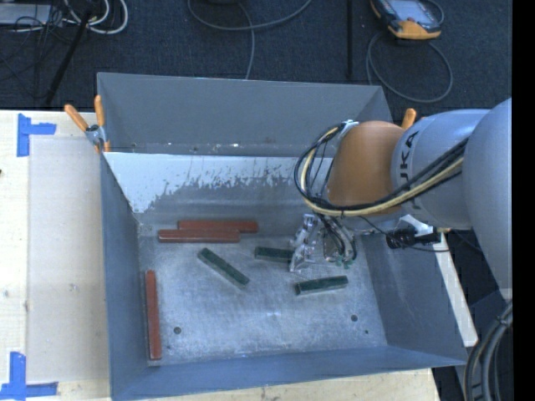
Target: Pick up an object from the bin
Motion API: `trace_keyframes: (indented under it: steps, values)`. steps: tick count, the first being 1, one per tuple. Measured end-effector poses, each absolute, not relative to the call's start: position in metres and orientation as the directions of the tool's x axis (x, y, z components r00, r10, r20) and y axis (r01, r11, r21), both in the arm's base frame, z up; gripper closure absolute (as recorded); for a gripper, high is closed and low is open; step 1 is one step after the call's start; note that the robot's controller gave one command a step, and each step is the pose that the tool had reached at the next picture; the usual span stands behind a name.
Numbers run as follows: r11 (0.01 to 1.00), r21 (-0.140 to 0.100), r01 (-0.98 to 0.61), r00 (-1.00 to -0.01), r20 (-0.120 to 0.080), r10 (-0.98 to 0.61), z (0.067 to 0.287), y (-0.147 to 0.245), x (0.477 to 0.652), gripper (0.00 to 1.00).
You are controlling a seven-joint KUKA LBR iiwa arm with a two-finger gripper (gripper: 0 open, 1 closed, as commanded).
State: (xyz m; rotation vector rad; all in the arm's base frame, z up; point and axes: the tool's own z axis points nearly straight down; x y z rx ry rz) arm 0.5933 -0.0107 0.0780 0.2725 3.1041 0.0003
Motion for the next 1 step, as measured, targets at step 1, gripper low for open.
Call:
trace_keyframes:
  steps: [1]
  values:
    - [0.985, 0.001, 0.174, -0.985, -0.012, 0.174, 0.0822, -0.0104, 0.5906, 1.00]
